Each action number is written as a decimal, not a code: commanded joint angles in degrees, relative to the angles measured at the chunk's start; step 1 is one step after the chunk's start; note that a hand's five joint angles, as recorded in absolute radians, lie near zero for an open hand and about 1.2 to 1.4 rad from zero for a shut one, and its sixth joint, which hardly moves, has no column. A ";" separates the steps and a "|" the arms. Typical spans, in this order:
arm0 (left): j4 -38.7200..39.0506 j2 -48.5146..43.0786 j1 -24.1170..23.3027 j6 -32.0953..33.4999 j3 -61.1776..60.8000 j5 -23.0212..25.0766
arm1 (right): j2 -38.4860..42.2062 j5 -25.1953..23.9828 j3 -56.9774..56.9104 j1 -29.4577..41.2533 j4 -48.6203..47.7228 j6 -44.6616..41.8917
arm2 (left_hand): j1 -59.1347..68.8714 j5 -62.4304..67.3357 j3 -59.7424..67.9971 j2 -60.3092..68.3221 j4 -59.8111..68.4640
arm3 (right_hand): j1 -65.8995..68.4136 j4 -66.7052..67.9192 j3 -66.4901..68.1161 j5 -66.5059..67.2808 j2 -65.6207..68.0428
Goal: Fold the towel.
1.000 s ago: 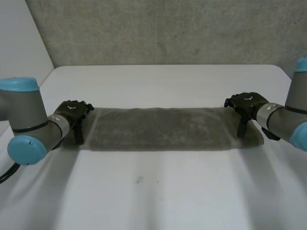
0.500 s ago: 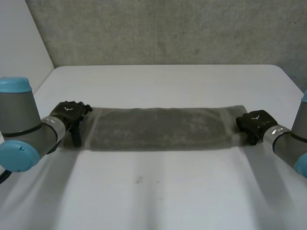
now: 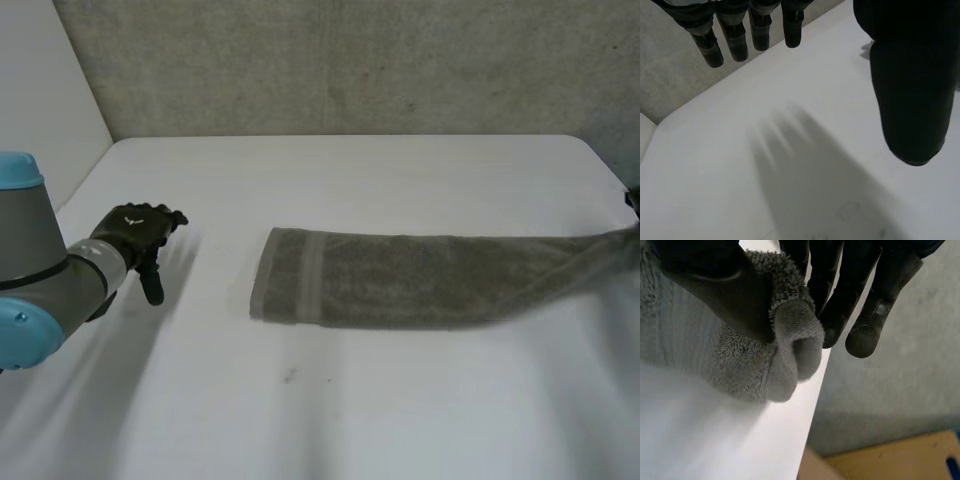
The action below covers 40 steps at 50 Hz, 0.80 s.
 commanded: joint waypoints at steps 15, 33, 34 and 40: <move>0.00 4.86 -0.97 -6.74 -1.65 -0.05 | 17.43 -5.04 -17.14 50.21 -1.01 7.33 | 0.19 -1.38 0.45 0.62 0.49 | 5.15 3.33 4.77 3.82 4.97; 2.55 4.34 -4.22 -6.82 -1.65 -0.14 | 1.10 -0.12 -2.38 39.59 -0.92 16.38 | 0.19 -1.38 0.45 0.62 0.49 | -64.85 -66.67 -65.23 -66.18 -65.03; 2.81 4.34 -4.65 -6.91 -1.74 -0.14 | -0.64 -0.82 1.18 37.33 -1.01 18.38 | 0.19 -1.38 0.45 0.62 0.49 | -64.85 -66.67 -65.23 -66.18 -65.03; 3.69 3.99 -6.24 -6.91 -1.65 -0.23 | -3.03 -5.38 12.18 30.46 -1.89 20.07 | 0.19 -1.38 0.45 0.62 0.49 | -64.85 -66.67 -65.23 -66.18 -65.03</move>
